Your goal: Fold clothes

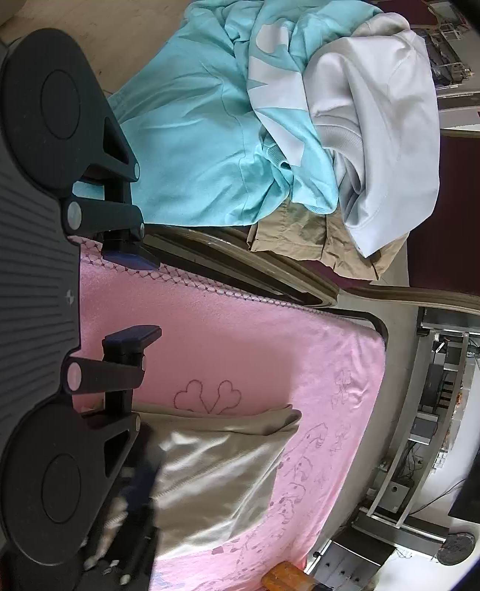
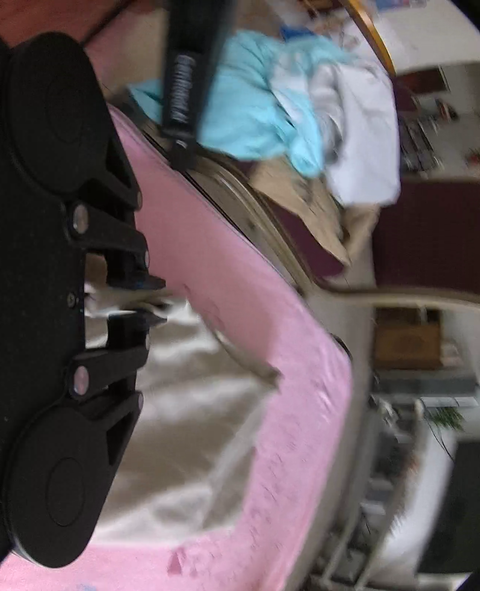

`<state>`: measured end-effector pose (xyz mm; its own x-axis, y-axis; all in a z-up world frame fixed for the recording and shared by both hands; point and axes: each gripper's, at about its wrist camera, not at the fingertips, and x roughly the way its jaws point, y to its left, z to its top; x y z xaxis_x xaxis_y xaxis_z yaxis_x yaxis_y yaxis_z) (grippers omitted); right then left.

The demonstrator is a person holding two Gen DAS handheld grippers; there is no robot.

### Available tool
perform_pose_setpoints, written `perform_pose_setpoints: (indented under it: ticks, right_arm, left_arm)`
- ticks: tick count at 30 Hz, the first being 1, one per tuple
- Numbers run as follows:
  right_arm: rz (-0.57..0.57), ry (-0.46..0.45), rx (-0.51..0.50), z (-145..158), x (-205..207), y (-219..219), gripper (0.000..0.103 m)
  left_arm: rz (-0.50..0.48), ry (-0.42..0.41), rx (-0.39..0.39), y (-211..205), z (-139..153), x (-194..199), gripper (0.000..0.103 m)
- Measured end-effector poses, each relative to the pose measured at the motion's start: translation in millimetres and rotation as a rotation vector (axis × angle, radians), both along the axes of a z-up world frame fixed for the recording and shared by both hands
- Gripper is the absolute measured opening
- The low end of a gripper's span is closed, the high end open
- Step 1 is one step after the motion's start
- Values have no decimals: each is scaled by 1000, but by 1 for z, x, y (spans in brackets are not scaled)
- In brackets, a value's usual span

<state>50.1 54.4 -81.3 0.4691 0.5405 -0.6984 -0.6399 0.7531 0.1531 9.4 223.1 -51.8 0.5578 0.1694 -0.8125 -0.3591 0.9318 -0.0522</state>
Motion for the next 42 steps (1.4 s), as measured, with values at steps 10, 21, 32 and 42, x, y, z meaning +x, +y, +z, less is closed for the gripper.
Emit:
perform_pose_setpoints:
  ticks: [10, 21, 32, 42]
  right_arm:
    - [-168, 316, 283, 40, -4, -133, 52]
    - [-229, 139, 43, -7, 1, -154, 5]
    - [-286, 157, 47, 13, -15, -198, 7]
    - [-84, 198, 110, -27, -14, -143, 3]
  left_arm:
    - [-163, -139, -83, -19, 10, -3, 18]
    - [-395, 101, 156, -102, -36, 46, 27]
    - [-336, -66, 27, -75, -8, -3, 18]
    - [-682, 14, 106, -152, -39, 9, 18]
